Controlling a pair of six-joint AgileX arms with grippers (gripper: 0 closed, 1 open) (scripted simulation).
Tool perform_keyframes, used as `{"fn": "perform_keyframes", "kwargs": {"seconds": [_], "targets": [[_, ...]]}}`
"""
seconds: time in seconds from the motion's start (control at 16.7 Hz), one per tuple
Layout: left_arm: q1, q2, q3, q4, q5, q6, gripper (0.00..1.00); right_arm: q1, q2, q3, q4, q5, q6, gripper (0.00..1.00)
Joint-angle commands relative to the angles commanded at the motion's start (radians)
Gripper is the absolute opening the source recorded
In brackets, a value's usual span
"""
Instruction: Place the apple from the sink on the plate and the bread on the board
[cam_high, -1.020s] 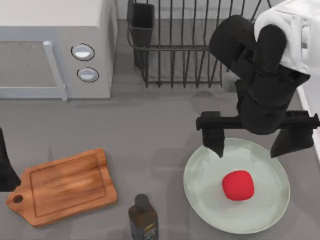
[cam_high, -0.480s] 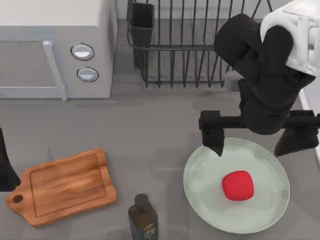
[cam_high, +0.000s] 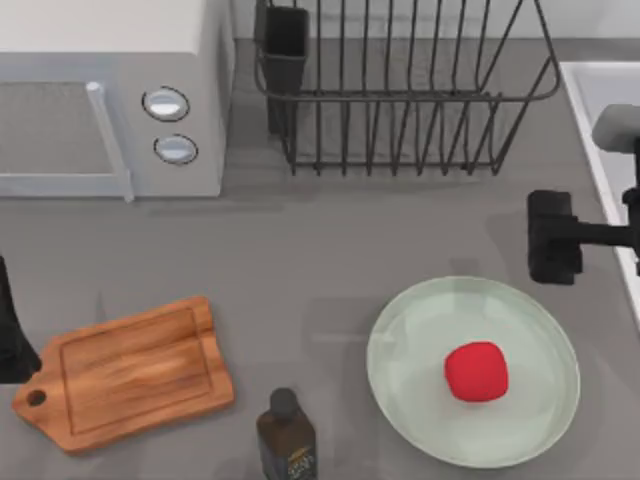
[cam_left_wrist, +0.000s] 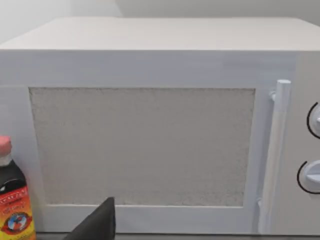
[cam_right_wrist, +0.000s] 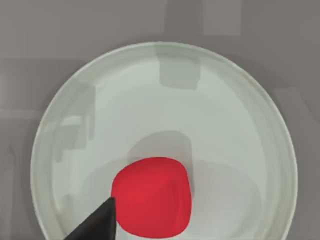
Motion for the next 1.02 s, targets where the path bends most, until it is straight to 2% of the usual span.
{"fn": "perform_keyframes", "kwargs": {"seconds": [0.42, 0.6, 0.84, 1.02], "targets": [[0.0, 0.0, 0.0, 0.0, 0.0, 0.0, 1.0, -0.236, -0.774, -0.568, 0.465, 0.0, -0.241, 1.0], [0.0, 0.0, 0.0, 0.0, 0.0, 0.0, 1.0, -0.33, -1.029, -0.791, 0.651, 0.0, -0.338, 1.0], [0.0, 0.0, 0.0, 0.0, 0.0, 0.0, 1.0, -0.418, -1.225, -0.978, 0.821, 0.0, -0.428, 1.0], [0.0, 0.0, 0.0, 0.0, 0.0, 0.0, 1.0, -0.437, -1.261, -1.013, 0.855, 0.0, -0.447, 1.0]]}}
